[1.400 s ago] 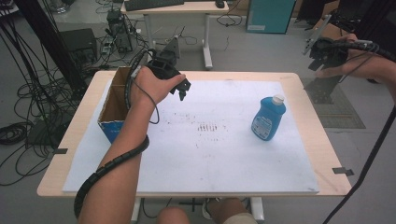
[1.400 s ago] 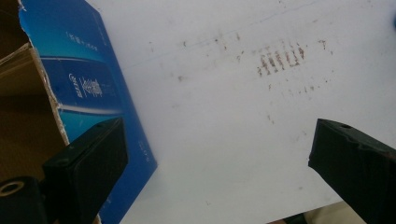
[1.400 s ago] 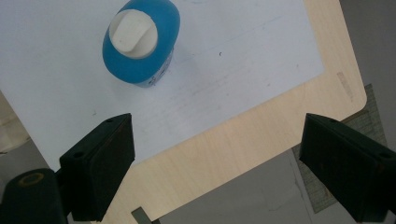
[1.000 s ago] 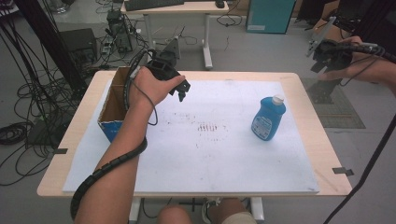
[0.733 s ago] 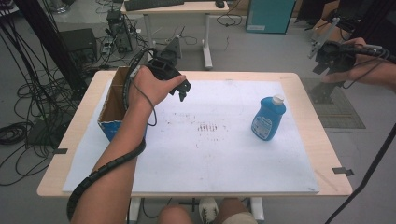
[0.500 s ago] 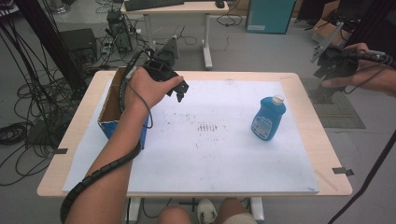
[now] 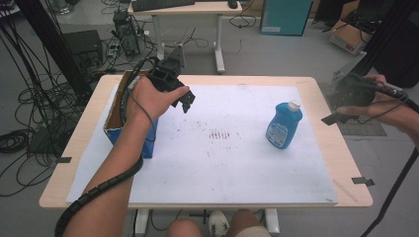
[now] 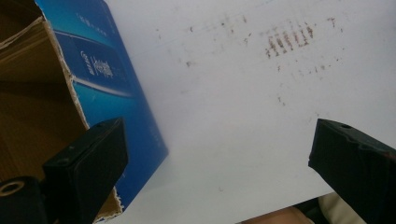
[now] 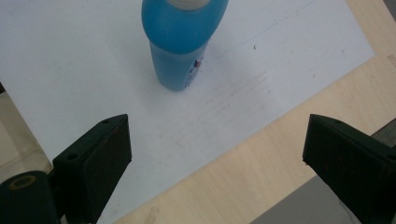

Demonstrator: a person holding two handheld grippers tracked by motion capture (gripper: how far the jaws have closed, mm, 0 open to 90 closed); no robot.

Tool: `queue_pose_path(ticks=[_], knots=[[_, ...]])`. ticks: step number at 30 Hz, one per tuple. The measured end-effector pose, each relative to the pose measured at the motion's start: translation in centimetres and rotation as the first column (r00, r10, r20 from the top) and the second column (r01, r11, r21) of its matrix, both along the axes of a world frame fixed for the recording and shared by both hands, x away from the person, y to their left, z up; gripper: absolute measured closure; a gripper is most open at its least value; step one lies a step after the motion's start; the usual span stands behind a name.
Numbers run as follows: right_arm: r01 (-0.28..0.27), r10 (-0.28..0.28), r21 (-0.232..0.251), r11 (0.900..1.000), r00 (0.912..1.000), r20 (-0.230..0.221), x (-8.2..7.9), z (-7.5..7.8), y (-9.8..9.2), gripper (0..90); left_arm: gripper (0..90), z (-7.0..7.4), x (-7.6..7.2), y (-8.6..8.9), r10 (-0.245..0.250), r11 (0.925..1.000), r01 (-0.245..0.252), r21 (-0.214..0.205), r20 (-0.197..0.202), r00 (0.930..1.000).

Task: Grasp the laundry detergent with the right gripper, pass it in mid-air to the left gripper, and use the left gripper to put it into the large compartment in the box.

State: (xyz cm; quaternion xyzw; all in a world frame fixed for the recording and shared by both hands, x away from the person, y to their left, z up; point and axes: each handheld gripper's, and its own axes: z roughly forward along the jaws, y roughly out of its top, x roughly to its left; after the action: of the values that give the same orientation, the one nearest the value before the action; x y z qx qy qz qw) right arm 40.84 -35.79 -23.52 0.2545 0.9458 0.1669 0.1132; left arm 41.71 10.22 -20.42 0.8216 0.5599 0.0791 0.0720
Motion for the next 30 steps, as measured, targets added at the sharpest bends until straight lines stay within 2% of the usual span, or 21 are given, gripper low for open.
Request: queue_pose_path(ticks=[3,4,5,7,8,9,11,13,16,19,24,26,27,30], knots=[[0.011,-0.011,0.02,0.9997,0.9999,-0.003,-0.4,-1.0,-0.1,7.6,5.1,-0.1,0.0,0.0,0.004,1.0,-0.004,-0.005,-0.002,1.0],[0.023,-0.024,0.039,0.999,0.9997,0.003,-0.5,-1.5,-0.1,7.4,5.1,-0.2,0.0,0.0,0.006,1.0,-0.006,-0.006,-0.004,1.0],[0.025,-0.024,0.037,0.999,0.9997,-0.004,-0.6,-1.8,-0.1,7.3,5.1,-0.3,0.0,0.0,0.003,1.0,-0.003,0.0,-0.002,1.0],[0.045,-0.045,0.066,0.9968,0.999,0.002,-0.9,-2.7,-0.1,6.8,5.1,-0.3,0.0,-0.1,0.0,1.0,0.0,0.0,-0.008,1.0],[0.047,-0.047,0.064,0.9968,0.9989,-0.002,-0.9,-2.9,-0.1,6.8,5.1,-0.4,0.0,-0.1,0.009,0.9999,-0.009,-0.012,-0.003,1.0],[0.06,-0.061,0.092,0.994,0.9981,0.008,-1.1,-3.4,-0.1,6.8,5.1,-0.5,0.0,-0.2,0.01,0.9998,-0.01,-0.016,-0.005,0.9999],[0.07,-0.073,0.117,0.9907,0.9972,0.02,-1.3,-4.0,-0.1,6.7,5.1,-0.5,0.1,-0.2,0.002,1.0,-0.002,-0.01,-0.014,0.9999],[0.06,-0.066,0.143,0.988,0.997,0.04,-1.4,-4.7,0.0,6.3,5.1,-0.6,0.1,-0.3,0.0,1.0,0.0,-0.004,-0.015,0.9999],[0.081,-0.09,0.175,0.9813,0.995,0.043,-1.7,-5.6,0.2,5.4,5.1,-0.6,0.1,-0.4,0.001,1.0,-0.001,-0.003,-0.015,0.9999],[0.091,-0.103,0.178,0.9798,0.9926,0.063,-1.9,-6.4,0.6,4.6,5.1,-0.6,0.0,-0.4,0.001,1.0,-0.001,-0.001,-0.017,0.9999],[0.095,-0.115,0.213,0.9724,0.9899,0.082,-2.0,-7.6,1.3,4.5,5.1,-0.5,-0.1,-0.3,-0.001,1.0,0.001,0.007,-0.014,0.9999],[0.101,-0.126,0.234,0.967,0.9877,0.094,-2.0,-8.0,1.6,4.4,5.1,-0.5,-0.1,-0.3,0.002,1.0,-0.002,0.006,-0.014,0.9999],[0.129,-0.154,0.248,0.9602,0.9846,0.083,-2.2,-8.3,1.9,4.5,5.1,-0.5,-0.2,-0.3,0.002,1.0,-0.002,0.006,-0.014,0.9999],[0.158,-0.188,0.281,0.9466,0.9786,0.084,-2.2,-8.9,2.3,4.3,5.1,-0.5,-0.1,-0.2,-0.002,0.9999,0.002,0.011,-0.014,0.9999]])
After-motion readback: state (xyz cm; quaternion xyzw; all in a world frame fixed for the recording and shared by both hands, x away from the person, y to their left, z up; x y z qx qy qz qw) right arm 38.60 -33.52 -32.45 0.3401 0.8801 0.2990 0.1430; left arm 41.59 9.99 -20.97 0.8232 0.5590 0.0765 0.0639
